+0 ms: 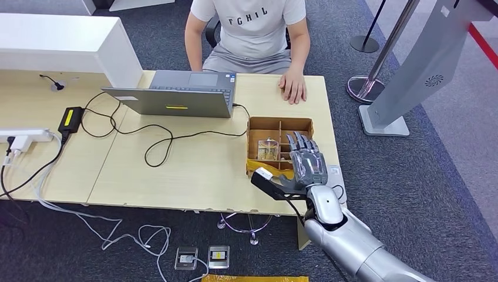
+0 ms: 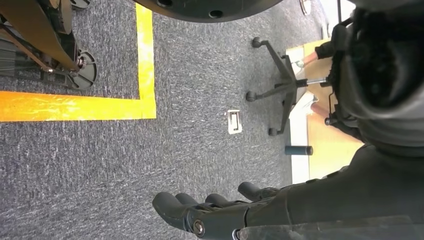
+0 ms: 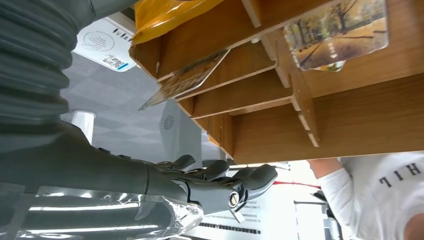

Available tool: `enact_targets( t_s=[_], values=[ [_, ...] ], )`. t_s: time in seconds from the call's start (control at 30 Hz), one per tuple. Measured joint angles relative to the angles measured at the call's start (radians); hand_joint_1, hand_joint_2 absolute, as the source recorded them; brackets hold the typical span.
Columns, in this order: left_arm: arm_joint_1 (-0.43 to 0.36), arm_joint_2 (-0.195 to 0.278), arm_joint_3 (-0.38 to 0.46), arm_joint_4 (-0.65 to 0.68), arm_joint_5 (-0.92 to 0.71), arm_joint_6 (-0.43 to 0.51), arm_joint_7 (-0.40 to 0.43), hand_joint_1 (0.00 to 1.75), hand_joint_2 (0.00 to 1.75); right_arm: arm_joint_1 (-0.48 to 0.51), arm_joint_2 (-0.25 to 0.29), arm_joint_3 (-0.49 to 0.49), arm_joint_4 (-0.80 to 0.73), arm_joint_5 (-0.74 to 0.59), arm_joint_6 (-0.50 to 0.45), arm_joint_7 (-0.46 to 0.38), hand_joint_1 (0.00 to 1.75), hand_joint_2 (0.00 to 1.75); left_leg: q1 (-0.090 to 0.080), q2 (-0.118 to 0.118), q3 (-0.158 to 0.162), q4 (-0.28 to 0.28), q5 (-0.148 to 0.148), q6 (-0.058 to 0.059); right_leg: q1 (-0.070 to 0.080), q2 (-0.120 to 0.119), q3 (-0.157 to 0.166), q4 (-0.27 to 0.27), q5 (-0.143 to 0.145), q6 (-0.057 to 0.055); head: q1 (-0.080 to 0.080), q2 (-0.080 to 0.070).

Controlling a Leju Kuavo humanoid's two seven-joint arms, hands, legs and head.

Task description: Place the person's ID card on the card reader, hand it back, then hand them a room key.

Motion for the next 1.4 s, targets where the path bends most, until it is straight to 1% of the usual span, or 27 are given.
enact_targets(
  t_s=[0.53,0.77,0.9,1.03,1.4],
  values=[
    [0.0,0.001,-0.001,0.0,-0.008,-0.003,-0.001,0.0,0.0,-0.006,-0.003,-0.021,0.045,0.02,0.0,0.037,0.0,1.75,0.0,0.0,0.0,0.0,0.0,0.0,0.0,0.0,0.0,0.0,0.0,0.0,0.0,0.0],
    [0.0,0.001,-0.002,0.0,-0.012,-0.002,-0.005,0.0,0.0,0.001,-0.01,-0.037,0.045,-0.002,0.001,0.026,0.0,1.75,0.0,0.0,0.0,0.0,0.0,0.0,0.0,0.0,0.0,0.0,0.0,0.0,0.0,0.0],
    [0.0,0.001,-0.002,0.0,-0.012,-0.001,-0.005,0.0,0.0,0.002,-0.011,-0.039,0.046,-0.007,0.003,0.012,1.2,1.75,0.0,0.0,0.0,0.0,0.0,0.0,0.0,0.0,0.0,0.0,0.0,0.0,0.0,0.0],
    [0.0,0.001,-0.002,0.0,-0.012,-0.001,-0.005,0.0,0.0,0.002,-0.01,-0.039,0.053,-0.007,0.007,0.004,1.74,1.75,0.0,0.0,0.0,0.0,0.0,0.0,0.0,0.0,0.0,0.0,0.0,0.0,0.0,0.0],
    [0.0,0.001,-0.002,0.0,-0.014,-0.003,-0.004,0.0,0.0,0.014,-0.008,-0.038,0.068,-0.025,0.006,-0.021,1.75,1.75,0.0,0.0,0.0,0.0,0.0,0.0,0.0,0.0,0.0,0.0,0.0,0.0,0.0,0.0]
  ],
)
